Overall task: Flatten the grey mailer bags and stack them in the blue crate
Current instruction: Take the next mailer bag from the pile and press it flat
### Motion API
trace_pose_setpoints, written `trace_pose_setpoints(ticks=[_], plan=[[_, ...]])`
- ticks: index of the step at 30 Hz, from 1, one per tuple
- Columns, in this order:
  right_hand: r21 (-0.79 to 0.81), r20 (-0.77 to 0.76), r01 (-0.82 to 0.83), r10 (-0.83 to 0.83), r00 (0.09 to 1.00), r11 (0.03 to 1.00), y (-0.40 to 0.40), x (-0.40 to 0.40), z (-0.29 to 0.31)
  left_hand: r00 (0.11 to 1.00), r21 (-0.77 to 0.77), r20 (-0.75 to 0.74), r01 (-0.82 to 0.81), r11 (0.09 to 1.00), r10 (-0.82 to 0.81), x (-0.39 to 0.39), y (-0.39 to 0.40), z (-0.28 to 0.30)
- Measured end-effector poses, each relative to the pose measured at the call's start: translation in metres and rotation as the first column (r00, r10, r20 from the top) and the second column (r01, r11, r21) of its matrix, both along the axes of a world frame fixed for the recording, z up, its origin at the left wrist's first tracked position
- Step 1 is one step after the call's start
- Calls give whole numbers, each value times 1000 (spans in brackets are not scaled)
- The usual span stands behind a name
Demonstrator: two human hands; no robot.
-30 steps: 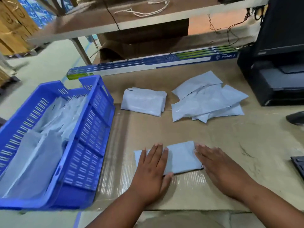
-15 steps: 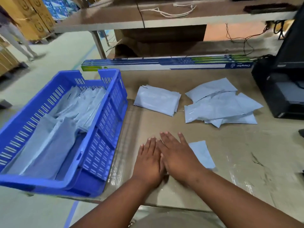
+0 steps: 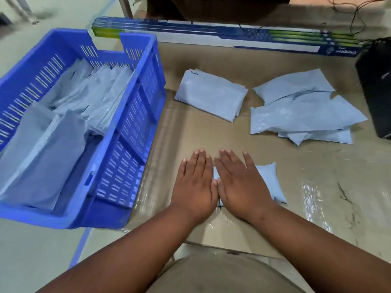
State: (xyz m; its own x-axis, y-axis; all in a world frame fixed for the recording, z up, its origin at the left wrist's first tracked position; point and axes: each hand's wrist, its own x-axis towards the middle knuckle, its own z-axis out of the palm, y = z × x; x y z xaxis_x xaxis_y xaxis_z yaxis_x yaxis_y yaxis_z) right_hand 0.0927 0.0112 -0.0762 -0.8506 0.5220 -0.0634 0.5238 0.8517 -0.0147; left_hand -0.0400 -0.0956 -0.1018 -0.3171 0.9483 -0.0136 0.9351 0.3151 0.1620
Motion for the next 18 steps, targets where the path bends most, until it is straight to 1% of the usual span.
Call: trace_pose_setpoints(ticks=[5,13,16,18], plan=[[19,21,0,-1,1000,1000,2,-2,-8,1000,14,14,-9,1000,9,2,3,-2],[-84,-9,7,-7,1000,996,6,-1,-11,998,-77,-42,-46,996,43,6,4,7],[-67,24,-6,7,1000,998,4,0,-2,995,-144,-93,-61,988,48,11,6,20],[-16,31,-4,4,999,1000,5,5,5,993,-140,-102,-70,988,56,19,10,32]])
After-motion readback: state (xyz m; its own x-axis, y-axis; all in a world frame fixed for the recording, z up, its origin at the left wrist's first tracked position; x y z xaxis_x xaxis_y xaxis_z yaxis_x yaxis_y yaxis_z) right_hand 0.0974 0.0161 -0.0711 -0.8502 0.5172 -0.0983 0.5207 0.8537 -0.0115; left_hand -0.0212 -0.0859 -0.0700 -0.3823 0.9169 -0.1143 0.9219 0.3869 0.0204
